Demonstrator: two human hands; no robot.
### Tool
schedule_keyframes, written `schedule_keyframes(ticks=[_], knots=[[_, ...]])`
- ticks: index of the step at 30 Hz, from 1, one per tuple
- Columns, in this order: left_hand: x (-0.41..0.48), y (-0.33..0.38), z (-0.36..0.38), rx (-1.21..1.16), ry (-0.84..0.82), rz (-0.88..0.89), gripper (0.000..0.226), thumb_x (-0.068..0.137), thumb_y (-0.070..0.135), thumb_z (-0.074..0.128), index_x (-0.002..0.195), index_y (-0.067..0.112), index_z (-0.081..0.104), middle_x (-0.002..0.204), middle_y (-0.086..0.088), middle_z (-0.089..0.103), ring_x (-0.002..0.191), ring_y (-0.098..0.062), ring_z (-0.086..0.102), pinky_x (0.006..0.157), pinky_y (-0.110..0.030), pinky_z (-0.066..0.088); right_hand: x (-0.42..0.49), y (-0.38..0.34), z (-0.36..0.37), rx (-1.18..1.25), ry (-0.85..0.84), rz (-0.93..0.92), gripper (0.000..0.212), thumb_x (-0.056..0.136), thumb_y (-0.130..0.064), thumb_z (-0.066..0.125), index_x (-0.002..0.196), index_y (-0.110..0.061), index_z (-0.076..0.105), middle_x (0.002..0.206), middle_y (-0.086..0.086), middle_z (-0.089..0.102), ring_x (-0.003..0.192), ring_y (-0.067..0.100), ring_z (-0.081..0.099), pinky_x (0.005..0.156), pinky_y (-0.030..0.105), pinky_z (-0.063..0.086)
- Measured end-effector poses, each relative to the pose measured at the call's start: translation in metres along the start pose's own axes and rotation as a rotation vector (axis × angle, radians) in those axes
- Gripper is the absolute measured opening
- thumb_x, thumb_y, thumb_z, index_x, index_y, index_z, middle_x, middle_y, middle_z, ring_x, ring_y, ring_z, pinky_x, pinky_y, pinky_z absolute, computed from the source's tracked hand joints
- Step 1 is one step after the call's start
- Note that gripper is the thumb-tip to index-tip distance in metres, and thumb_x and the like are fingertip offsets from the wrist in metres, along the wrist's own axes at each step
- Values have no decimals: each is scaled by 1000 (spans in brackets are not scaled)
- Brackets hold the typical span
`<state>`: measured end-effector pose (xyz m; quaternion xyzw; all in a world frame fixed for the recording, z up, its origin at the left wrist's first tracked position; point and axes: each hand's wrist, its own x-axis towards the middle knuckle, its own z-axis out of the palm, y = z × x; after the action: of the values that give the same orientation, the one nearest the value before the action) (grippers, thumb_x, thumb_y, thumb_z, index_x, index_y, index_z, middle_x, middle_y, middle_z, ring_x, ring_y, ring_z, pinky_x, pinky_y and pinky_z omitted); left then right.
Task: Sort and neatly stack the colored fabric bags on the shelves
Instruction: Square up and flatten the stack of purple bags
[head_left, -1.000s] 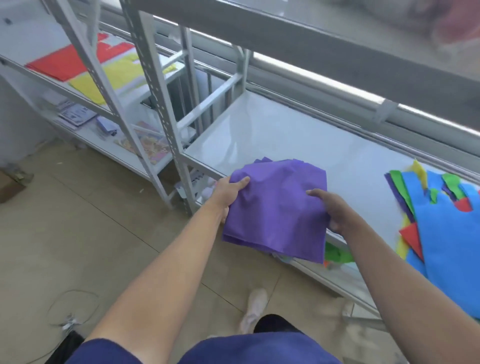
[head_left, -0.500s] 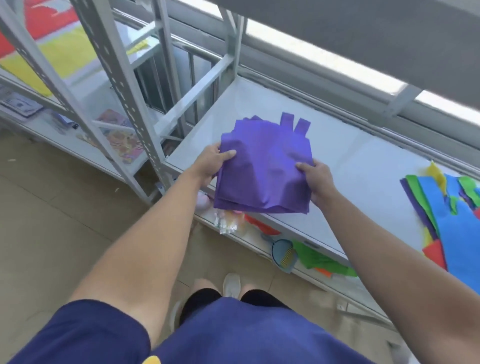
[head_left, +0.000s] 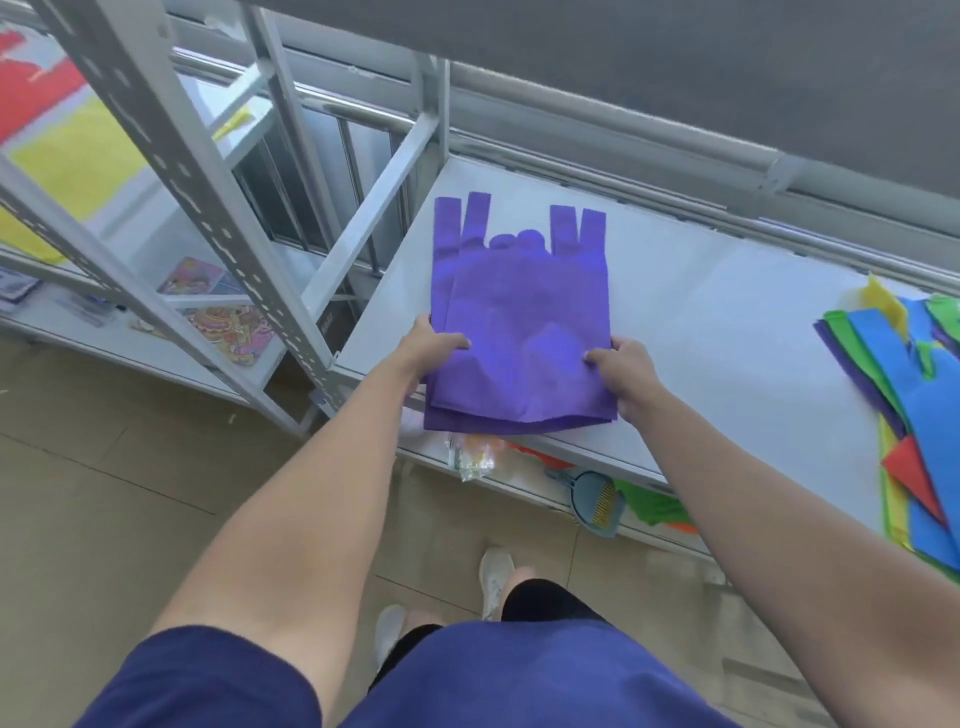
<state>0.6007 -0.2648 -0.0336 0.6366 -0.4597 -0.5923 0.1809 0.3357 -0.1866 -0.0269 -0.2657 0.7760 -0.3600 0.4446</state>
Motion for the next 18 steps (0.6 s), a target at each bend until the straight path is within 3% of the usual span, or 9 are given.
schedule_keyframes(ticks=[1,3,6,9,13,16,18], knots=[[2,1,-2,24,-50,-11,44,86,22,73,127,20,56,126,1,66,105,-20,68,78,-33,58,0,-4,1,14,21,5,17,89,-4,60,88,-18,70,100,9,76,85,28,69,86,47,60],[8,3,-5,-5,7,32,26,88,10,71,112,18,62,121,-4,72,100,-22,71,77,-32,60,2,-12,5,32,49,-5,18,90,-5,59,88,-19,69,105,11,77,86,28,70,86,46,60],[20,9,-11,28,218,141,48,90,13,73,133,15,54,118,-7,66,100,-23,67,83,-29,53,13,-21,13,48,70,-4,12,89,-10,60,92,-19,68,109,9,76,99,33,74,91,48,62],[34,14,-18,98,231,185,65,91,12,70,150,20,42,115,-4,60,102,-22,63,89,-31,53,20,-19,19,-44,48,-34,20,88,-21,62,106,-13,66,109,8,74,100,32,74,87,51,62],[48,9,-27,201,204,214,68,79,8,61,143,26,53,122,-3,69,110,-23,69,96,-40,59,12,-6,20,-69,-35,-29,24,91,-14,65,114,-16,61,111,6,73,100,27,74,84,49,64],[50,0,-31,219,245,216,67,80,3,58,144,23,55,135,-4,65,123,-24,63,105,-40,54,5,2,19,-29,-99,-17,50,94,-8,65,142,-13,52,108,11,71,98,27,74,85,46,64],[37,0,-33,255,267,240,64,84,-2,56,145,18,55,140,-6,62,128,-24,60,108,-37,50,-4,2,19,-38,-132,-57,63,98,-11,65,155,-13,38,118,20,66,105,31,72,89,44,63]])
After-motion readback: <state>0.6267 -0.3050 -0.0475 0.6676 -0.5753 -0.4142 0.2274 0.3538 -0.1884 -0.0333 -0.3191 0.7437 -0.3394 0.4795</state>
